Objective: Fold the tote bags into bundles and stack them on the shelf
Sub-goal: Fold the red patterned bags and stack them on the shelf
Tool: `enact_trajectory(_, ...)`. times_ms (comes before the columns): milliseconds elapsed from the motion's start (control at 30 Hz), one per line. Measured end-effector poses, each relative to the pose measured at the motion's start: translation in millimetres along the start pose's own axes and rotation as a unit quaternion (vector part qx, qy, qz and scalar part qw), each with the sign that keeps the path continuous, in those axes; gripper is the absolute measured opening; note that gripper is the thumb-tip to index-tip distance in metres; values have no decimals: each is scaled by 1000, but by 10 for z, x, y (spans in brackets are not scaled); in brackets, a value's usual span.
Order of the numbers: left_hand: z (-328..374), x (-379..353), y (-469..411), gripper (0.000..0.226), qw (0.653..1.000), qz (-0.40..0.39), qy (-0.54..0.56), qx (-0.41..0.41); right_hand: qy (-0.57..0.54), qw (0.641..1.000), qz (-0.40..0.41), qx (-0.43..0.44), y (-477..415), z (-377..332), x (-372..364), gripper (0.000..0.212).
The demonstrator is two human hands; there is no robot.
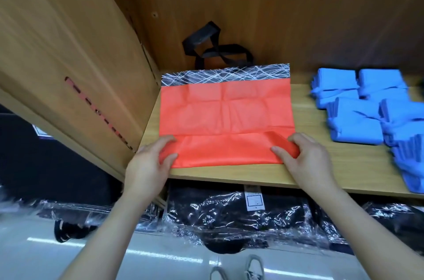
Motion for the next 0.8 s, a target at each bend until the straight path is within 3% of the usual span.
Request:
enact_trajectory(133,50,-27,17,29,998,-8,-37,-46,49,999,-12,16,-8,-64,2,24)
enact_trajectory(233,24,-56,-4,32,997,-17,-59,-41,69,996,-49,11,-34,-66,-31,35)
enact_trajectory(367,3,-79,5,36,993,-28,-93,-69,144,985,-66,61,-43,-196,-45,28)
enact_trajectory(467,49,-114,30,37,977,-30,-155,-140,211,952,-171,141,-26,-317,-254,55)
enact_trajectory(600,-11,-313,100,74,948,-170,-200,-182,152,931,-304,135,29,-251,-343,67)
enact_trajectory(700,-58,-318,135,86,940,-190,-211,-191,149,914,-340,165,80,-244,-298,89)
enact_trajectory(800,-81,-269,142,83,940,-173,-216,-201,115,918,-342,165,109,-215,-207,88)
Point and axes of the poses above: each hand's wrist, its own y-axis away from the middle knuckle, its own x-axis out of the back of the hand, z = x × y, the point moved 8 cm from there along -y, towards the middle knuckle, and after that the axes turned 8 degrees about x, right-handed, at the moved point
